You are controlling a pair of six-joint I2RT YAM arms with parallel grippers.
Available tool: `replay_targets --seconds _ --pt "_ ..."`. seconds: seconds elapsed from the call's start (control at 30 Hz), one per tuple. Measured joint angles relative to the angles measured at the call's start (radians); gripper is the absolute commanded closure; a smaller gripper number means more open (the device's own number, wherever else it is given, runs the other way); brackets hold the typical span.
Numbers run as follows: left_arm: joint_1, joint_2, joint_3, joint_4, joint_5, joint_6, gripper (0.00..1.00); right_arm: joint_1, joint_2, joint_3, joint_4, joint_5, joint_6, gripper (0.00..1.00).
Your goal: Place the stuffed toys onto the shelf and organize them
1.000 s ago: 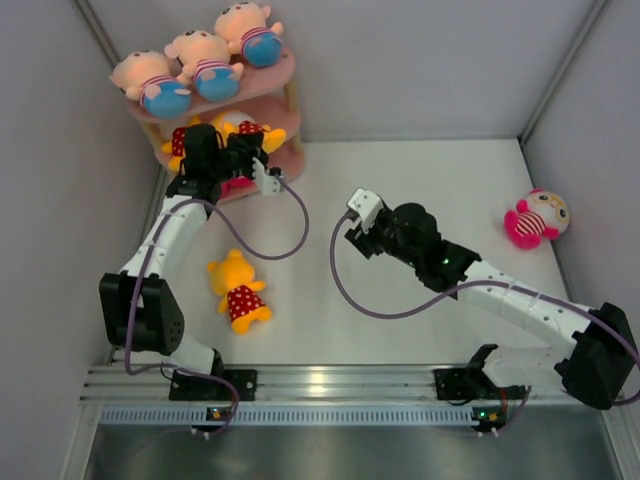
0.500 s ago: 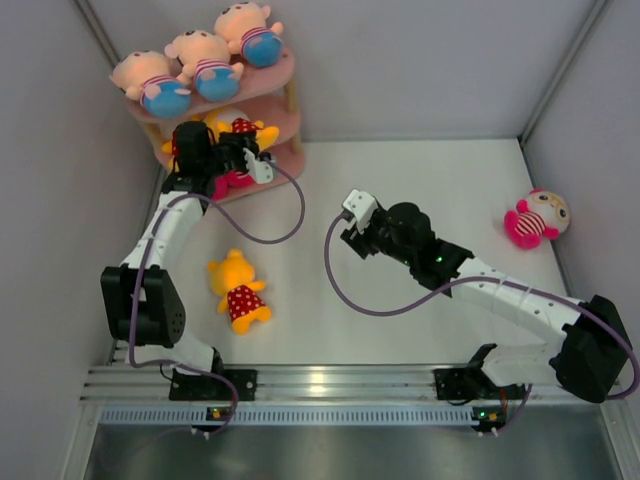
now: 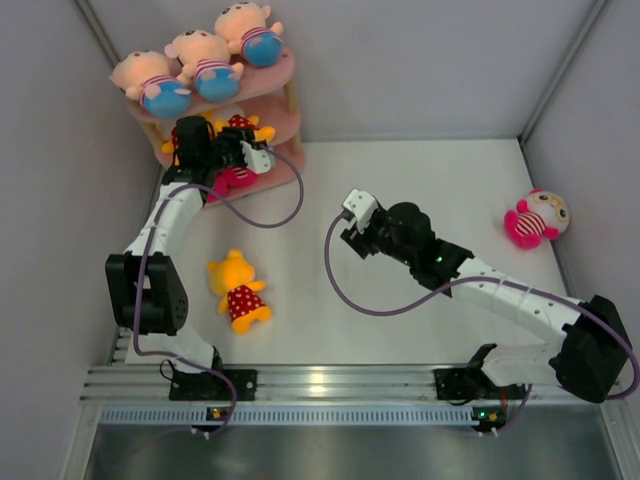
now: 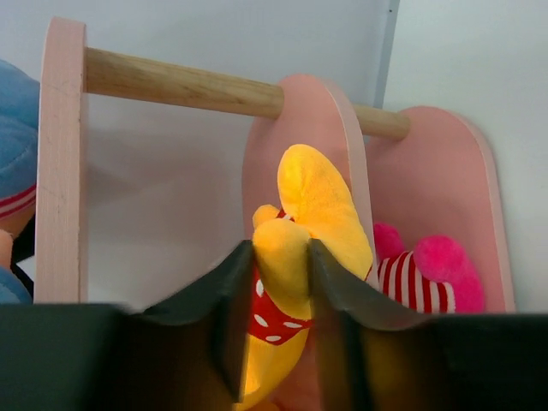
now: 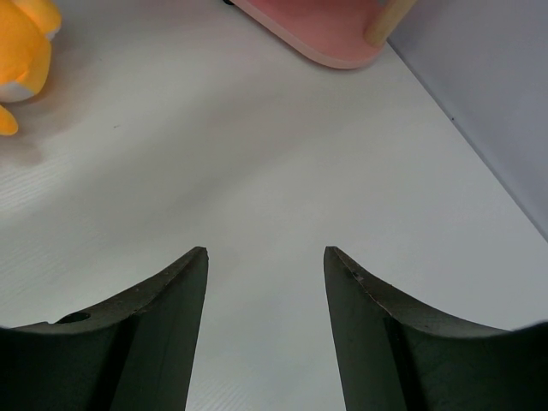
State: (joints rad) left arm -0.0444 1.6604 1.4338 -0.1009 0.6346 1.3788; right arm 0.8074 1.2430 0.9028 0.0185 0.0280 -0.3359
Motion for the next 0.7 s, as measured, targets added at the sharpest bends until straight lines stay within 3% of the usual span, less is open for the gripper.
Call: replay_targets --seconds 0.07,0.1,0.2,0.53,0.63,0.7 --pt "0.003 -0.001 -0.002 -0.008 -0.002 -0.007 0.31 0.000 0.000 0.000 0.000 0.000 0.000 0.43" --pt "0.004 -0.003 -0.002 -0.013 -0.004 -0.014 0.19 0.000 0.000 0.000 0.000 0.000 0.000 0.43" --pt "0.009 -0.019 -0.012 -0.023 -0.015 -0.025 0.18 0.000 0.000 0.000 0.001 -0.002 0.000 0.43" --pt "0.000 -0.212 -0.138 -0.076 0.005 -0.024 0.29 0.000 0.000 -0.013 0.014 -0.008 0.016 0.43" --pt "-0.040 -0.252 -0.139 -0.096 -0.014 -0.075 0.39 0.000 0.000 -0.013 0.017 -0.008 0.019 0.43" --pt "-0.097 -0.257 -0.134 -0.103 -0.065 -0.121 0.41 0.000 0.000 -0.013 0.018 -0.011 0.023 0.43"
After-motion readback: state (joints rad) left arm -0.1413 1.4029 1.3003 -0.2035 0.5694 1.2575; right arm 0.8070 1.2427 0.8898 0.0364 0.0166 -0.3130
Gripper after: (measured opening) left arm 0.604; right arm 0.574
